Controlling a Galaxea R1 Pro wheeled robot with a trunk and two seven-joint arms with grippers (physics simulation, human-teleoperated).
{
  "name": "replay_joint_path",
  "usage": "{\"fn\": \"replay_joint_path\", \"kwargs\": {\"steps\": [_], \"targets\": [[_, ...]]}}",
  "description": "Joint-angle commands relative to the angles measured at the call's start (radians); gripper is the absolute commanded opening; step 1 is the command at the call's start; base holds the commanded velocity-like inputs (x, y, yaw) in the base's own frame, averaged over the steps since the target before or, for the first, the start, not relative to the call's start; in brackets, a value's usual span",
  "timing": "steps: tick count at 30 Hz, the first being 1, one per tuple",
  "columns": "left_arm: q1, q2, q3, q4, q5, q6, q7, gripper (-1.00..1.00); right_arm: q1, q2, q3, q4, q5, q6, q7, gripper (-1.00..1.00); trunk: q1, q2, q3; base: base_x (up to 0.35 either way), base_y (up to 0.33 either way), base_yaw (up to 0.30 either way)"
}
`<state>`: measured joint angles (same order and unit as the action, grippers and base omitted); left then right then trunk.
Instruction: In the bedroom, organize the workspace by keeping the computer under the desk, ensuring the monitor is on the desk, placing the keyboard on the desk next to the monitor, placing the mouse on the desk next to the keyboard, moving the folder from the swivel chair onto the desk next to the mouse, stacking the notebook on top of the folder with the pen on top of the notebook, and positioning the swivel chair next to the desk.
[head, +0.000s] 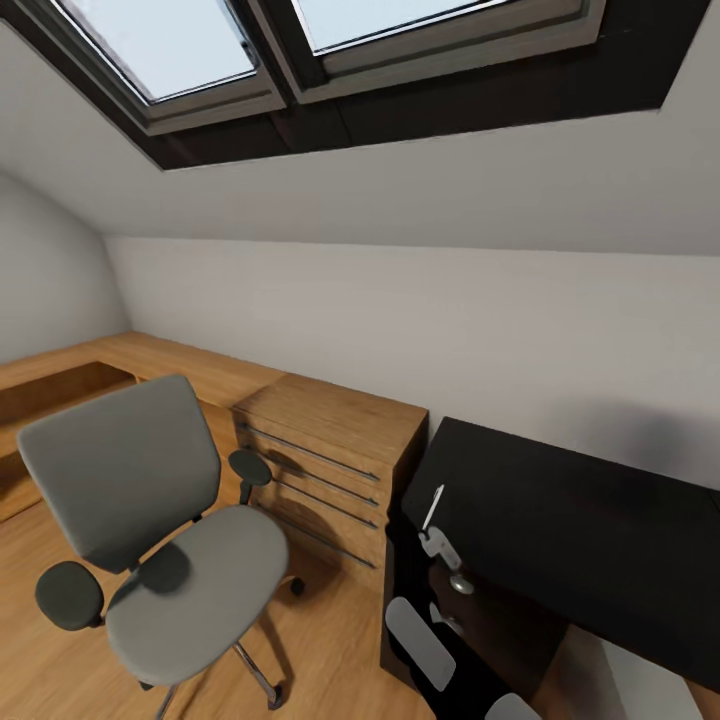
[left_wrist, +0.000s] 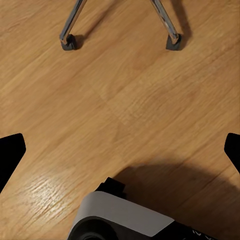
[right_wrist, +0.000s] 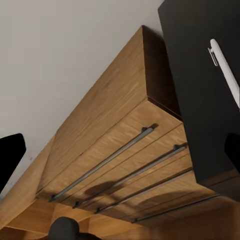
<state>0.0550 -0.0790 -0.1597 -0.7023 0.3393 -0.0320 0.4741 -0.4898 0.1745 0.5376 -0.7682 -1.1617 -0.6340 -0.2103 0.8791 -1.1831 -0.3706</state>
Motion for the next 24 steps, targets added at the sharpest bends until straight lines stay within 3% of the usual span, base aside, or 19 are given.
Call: {"fn": "replay_joint_path", "kwargs": {"steps": [1, 6, 8, 11, 14, 17, 18, 24], "targets": [[0.000, 0.001, -0.004, -0.002, 0.010, -0.003, 0.006, 1.00, -0.001, 0.000, 0.003, -0.004, -0.001, -0.004, -0.006, 1.00, 0.000, -0.001, -0.001, 0.000, 0.000, 0.013], [0.000, 0.001, -0.004, -0.002, 0.010, -0.003, 0.006, 1.00, -0.001, -0.016, 0.004, -0.014, 0.011, -0.005, -0.008, 1.00, 0.000, -0.001, -0.001, 0.000, 0.000, 0.007], [0.000, 0.001, -0.004, -0.002, 0.010, -0.003, 0.006, 1.00, -0.001, -0.032, 0.003, -0.016, 0.061, -0.003, -0.014, 1.00, 0.000, -0.001, -0.001, 0.000, 0.000, 0.001], [0.000, 0.001, -0.004, -0.002, 0.010, -0.003, 0.006, 1.00, -0.002, -0.037, 0.003, -0.015, 0.098, -0.002, -0.039, 1.00, 0.000, -0.001, -0.001, 0.000, 0.000, 0.000], [0.000, 0.000, -0.005, -0.002, 0.010, -0.003, 0.006, 1.00, -0.003, -0.039, 0.004, -0.014, 0.166, 0.002, -0.112, 1.00, 0.000, -0.001, -0.001, 0.000, 0.000, 0.000], [0.000, 0.000, -0.005, -0.002, 0.010, -0.003, 0.006, 1.00, -0.007, -0.038, 0.007, -0.013, 0.283, 0.028, -0.236, 1.00, 0.000, -0.001, -0.001, 0.000, 0.000, 0.000], [0.000, 0.000, -0.006, -0.002, 0.010, -0.003, 0.006, 1.00, -0.009, -0.037, 0.008, -0.014, 0.361, 0.059, -0.317, 1.00, 0.000, -0.001, -0.001, 0.000, 0.000, 0.000], [0.000, -0.001, -0.006, -0.002, 0.010, -0.003, 0.006, 1.00, -0.015, -0.033, 0.010, -0.024, 0.600, 0.242, -0.569, 1.00, 0.000, -0.001, -0.001, 0.000, 0.000, 0.000]]}}
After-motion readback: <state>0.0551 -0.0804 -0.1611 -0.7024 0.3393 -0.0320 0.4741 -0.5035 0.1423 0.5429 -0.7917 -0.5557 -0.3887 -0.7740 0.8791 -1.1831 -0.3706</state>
